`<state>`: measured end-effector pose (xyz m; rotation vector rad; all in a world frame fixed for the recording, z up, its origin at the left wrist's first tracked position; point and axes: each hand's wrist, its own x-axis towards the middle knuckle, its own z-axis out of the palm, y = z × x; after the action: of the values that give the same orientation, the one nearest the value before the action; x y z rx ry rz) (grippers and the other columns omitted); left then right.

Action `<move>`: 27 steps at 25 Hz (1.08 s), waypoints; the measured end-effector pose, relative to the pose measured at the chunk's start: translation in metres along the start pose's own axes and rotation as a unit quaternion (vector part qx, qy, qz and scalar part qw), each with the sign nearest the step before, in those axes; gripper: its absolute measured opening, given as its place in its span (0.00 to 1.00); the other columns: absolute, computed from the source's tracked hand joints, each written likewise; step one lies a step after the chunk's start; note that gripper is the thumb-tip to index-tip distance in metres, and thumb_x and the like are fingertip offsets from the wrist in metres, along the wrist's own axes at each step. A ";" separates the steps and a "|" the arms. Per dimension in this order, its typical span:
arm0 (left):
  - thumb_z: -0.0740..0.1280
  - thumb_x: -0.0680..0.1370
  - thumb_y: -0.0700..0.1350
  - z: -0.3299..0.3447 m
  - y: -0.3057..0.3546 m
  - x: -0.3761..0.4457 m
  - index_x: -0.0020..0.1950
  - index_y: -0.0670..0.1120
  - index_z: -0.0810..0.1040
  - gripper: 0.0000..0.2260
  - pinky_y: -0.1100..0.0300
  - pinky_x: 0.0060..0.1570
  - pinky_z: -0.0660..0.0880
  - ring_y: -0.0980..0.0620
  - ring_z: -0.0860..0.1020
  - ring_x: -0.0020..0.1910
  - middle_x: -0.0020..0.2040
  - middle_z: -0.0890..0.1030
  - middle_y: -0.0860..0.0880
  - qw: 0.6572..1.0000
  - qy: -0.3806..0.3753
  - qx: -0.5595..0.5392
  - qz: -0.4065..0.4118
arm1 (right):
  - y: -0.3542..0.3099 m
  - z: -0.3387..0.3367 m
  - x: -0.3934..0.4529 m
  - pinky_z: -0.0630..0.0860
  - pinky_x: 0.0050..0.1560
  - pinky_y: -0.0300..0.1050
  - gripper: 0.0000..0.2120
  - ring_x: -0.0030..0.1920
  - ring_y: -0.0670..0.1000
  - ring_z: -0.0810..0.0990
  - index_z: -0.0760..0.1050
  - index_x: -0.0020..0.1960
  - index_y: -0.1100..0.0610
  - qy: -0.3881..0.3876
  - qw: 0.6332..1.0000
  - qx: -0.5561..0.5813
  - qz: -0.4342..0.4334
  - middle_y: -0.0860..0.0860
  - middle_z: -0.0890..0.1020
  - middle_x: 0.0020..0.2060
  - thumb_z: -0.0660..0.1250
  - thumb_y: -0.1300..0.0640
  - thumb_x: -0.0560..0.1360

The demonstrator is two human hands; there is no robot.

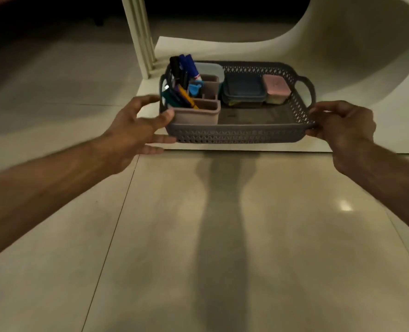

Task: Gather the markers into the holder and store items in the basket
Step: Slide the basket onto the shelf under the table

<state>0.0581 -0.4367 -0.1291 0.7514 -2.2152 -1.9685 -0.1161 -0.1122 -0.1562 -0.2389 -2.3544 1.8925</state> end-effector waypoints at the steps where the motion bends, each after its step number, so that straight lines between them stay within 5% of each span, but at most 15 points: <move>1: 0.75 0.79 0.48 0.000 0.001 0.009 0.73 0.58 0.72 0.24 0.46 0.52 0.84 0.46 0.89 0.48 0.59 0.86 0.49 1.000 0.010 -0.017 0.006 | -0.002 0.003 0.005 0.87 0.45 0.47 0.10 0.42 0.56 0.89 0.85 0.44 0.54 0.002 1.000 0.008 0.006 0.57 0.88 0.49 0.70 0.67 0.78; 5: 0.73 0.82 0.45 0.002 0.005 0.042 0.67 0.53 0.81 0.14 0.52 0.59 0.82 0.49 0.89 0.49 0.58 0.87 0.52 0.998 0.048 0.010 0.034 | -0.019 0.007 0.030 0.85 0.56 0.44 0.09 0.53 0.54 0.89 0.86 0.56 0.61 -0.071 0.997 -0.021 0.013 0.55 0.89 0.52 0.71 0.68 0.77; 7: 0.72 0.82 0.46 0.001 0.005 0.050 0.65 0.51 0.83 0.12 0.57 0.60 0.81 0.51 0.89 0.50 0.59 0.87 0.52 0.998 0.039 0.035 0.034 | -0.023 0.004 0.029 0.77 0.62 0.32 0.11 0.58 0.50 0.86 0.86 0.60 0.59 -0.090 0.977 -0.175 -0.080 0.52 0.88 0.55 0.74 0.63 0.78; 10: 0.74 0.80 0.44 -0.001 0.008 0.055 0.64 0.52 0.83 0.13 0.59 0.60 0.78 0.51 0.88 0.53 0.58 0.87 0.51 0.999 0.016 0.020 0.021 | -0.023 0.002 0.022 0.64 0.56 0.18 0.11 0.63 0.52 0.83 0.86 0.62 0.60 -0.096 0.932 -0.294 -0.191 0.55 0.87 0.59 0.70 0.61 0.81; 14: 0.80 0.74 0.43 0.003 0.001 0.061 0.66 0.55 0.82 0.21 0.58 0.61 0.78 0.54 0.83 0.61 0.58 0.87 0.52 0.997 0.019 0.054 0.048 | -0.030 0.010 0.035 0.69 0.64 0.34 0.11 0.63 0.55 0.83 0.86 0.62 0.60 -0.110 0.902 -0.361 -0.211 0.57 0.87 0.59 0.70 0.60 0.82; 18: 0.81 0.73 0.48 0.008 0.007 0.064 0.69 0.58 0.79 0.26 0.64 0.50 0.77 0.60 0.83 0.55 0.52 0.89 0.55 0.991 0.034 0.115 0.065 | -0.035 0.001 0.055 0.79 0.62 0.52 0.11 0.59 0.62 0.83 0.87 0.60 0.55 -0.095 0.843 -0.452 -0.277 0.57 0.89 0.56 0.72 0.55 0.81; 25: 0.78 0.76 0.46 0.009 0.006 0.070 0.76 0.59 0.70 0.31 0.66 0.47 0.73 0.55 0.82 0.58 0.57 0.87 0.54 0.980 0.019 0.182 0.081 | -0.028 0.013 0.045 0.78 0.56 0.52 0.11 0.54 0.66 0.83 0.86 0.60 0.57 -0.065 0.847 -0.441 -0.288 0.62 0.88 0.53 0.68 0.58 0.82; 27: 0.75 0.78 0.45 0.012 0.002 0.070 0.78 0.61 0.66 0.33 0.63 0.55 0.75 0.54 0.82 0.59 0.59 0.86 0.52 0.977 0.017 0.199 0.078 | -0.023 0.010 0.034 0.80 0.53 0.57 0.12 0.52 0.69 0.83 0.85 0.62 0.55 -0.049 0.836 -0.454 -0.304 0.64 0.87 0.53 0.67 0.57 0.82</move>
<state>-0.0081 -0.4542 -0.1469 0.6171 -2.5911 -1.4481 -0.1524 -0.1201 -0.1368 0.4996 -2.7353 0.4445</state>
